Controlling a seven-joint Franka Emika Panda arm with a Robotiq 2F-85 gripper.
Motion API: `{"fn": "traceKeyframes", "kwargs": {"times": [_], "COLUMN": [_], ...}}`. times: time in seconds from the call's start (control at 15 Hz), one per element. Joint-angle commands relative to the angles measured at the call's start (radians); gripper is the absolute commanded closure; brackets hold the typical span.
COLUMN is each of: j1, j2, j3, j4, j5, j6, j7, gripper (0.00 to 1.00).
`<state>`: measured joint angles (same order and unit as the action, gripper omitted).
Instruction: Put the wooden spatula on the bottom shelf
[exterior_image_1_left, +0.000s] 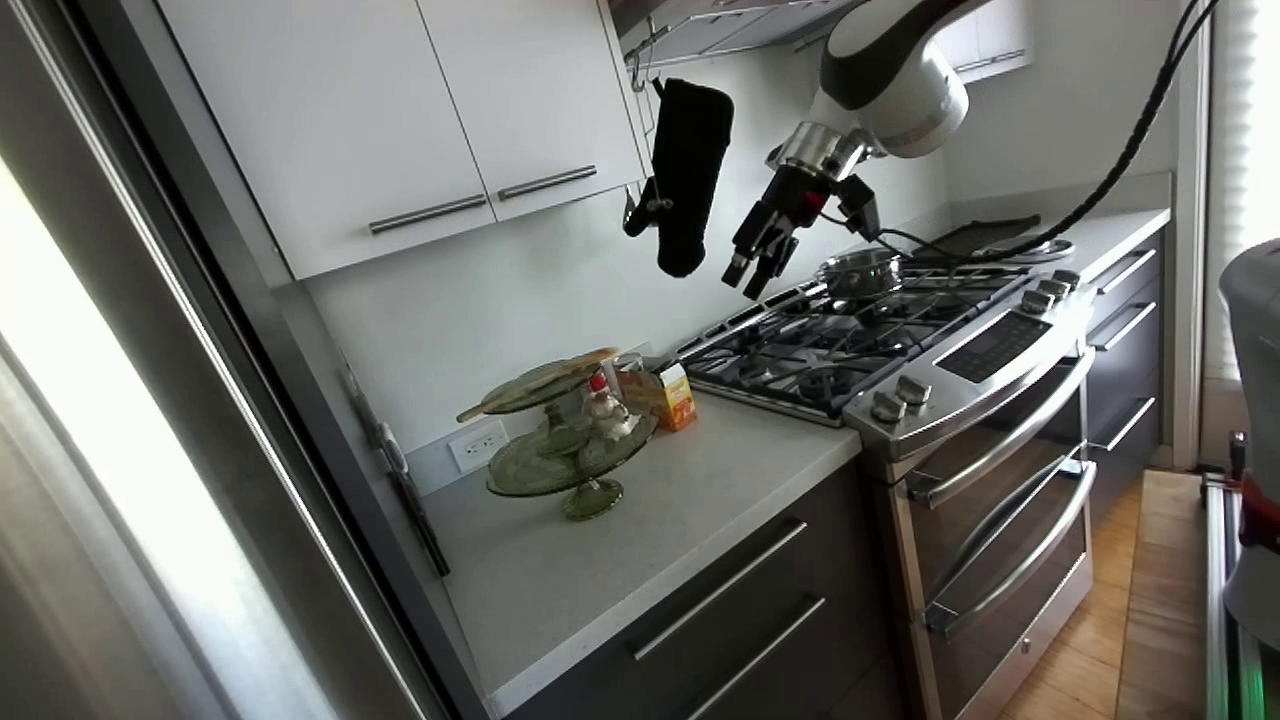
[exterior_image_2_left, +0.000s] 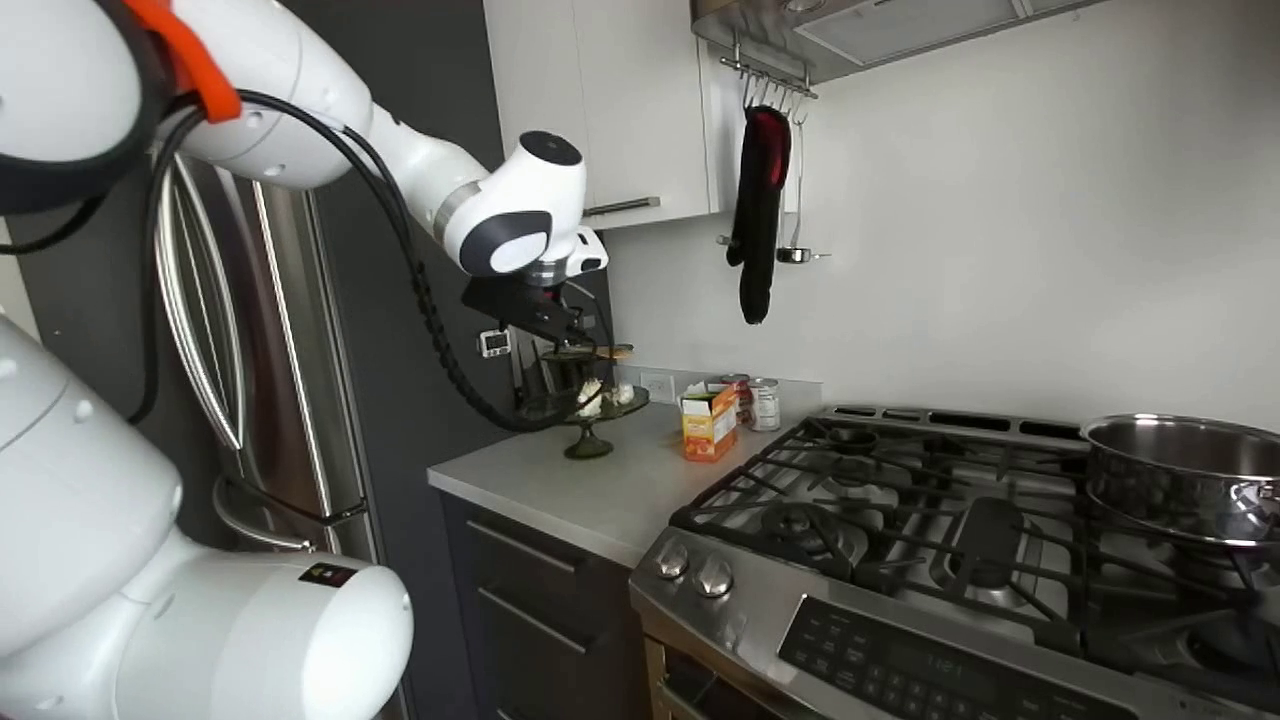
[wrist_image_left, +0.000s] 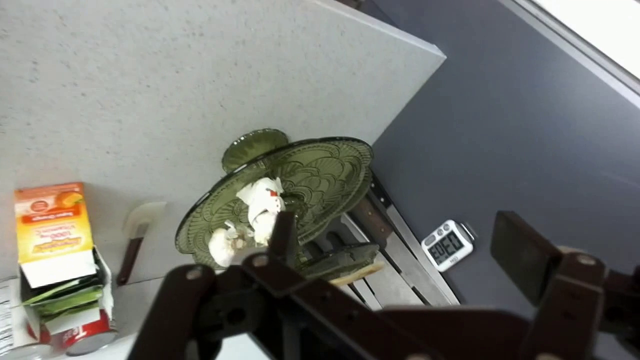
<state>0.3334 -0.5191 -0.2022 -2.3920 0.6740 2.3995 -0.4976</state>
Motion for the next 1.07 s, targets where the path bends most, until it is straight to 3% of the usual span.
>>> {"fn": "traceKeyframes", "kwargs": {"times": [0.0, 0.2, 0.27, 0.53, 0.73, 1.0], "j1": [0.146, 0.208, 0.027, -0.047, -0.057, -0.134], "j2": [0.132, 0.222, 0.177, 0.202, 0.196, 0.317], "j3": [-0.129, -0.197, -0.031, 0.04, 0.046, 0.05], "j4": [0.088, 0.153, 0.104, 0.118, 0.118, 0.217], "j5": [0.276, 0.467, 0.42, 0.433, 0.432, 0.563], "j6": [0.009, -0.02, -0.034, -0.037, -0.037, -0.116], "j7": [-0.218, -0.433, -0.345, -0.36, -0.359, -0.299], "gripper": [0.0, 0.0, 0.0, 0.0, 0.0, 0.0]}}
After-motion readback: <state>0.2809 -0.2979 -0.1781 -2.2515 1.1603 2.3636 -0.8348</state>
